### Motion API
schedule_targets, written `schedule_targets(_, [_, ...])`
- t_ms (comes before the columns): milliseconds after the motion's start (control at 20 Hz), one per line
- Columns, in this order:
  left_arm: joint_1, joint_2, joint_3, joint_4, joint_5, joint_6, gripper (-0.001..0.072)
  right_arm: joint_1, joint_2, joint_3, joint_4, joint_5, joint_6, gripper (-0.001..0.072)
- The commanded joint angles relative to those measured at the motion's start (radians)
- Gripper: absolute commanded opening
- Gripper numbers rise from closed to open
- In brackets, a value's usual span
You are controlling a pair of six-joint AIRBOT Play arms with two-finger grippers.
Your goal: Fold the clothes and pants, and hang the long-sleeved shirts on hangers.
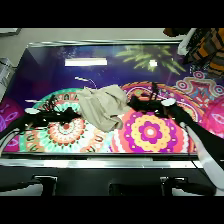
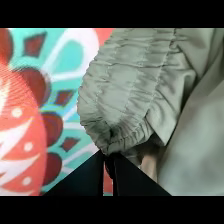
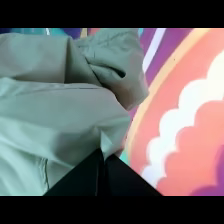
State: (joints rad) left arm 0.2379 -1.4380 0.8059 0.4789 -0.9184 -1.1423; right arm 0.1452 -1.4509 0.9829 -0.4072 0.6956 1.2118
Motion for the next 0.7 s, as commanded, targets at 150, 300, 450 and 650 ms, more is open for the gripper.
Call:
schedule_targets(150, [0.167,0.254,0.103,0.313,-0.149,-0.146,0.0021,-0.214,0.376,0.012,-0.218,0.066,0.120,0.0019])
schedule_targets(300, [0.187,0.406,0.175,0.379,-0.154,-0.206,0.0021,-0.270,0.529,0.073,-0.298,0.135,0.122,0.0018])
schedule_targets(450, [0.187,0.547,0.250,0.457,-0.153,-0.256,0.0021,-0.291,0.640,0.161,-0.451,0.201,0.191,0.0019])
schedule_targets(650, [0.187,0.729,0.319,0.611,-0.137,-0.410,0.0021,-0.291,0.746,0.277,-0.642,0.267,0.277,0.0019])
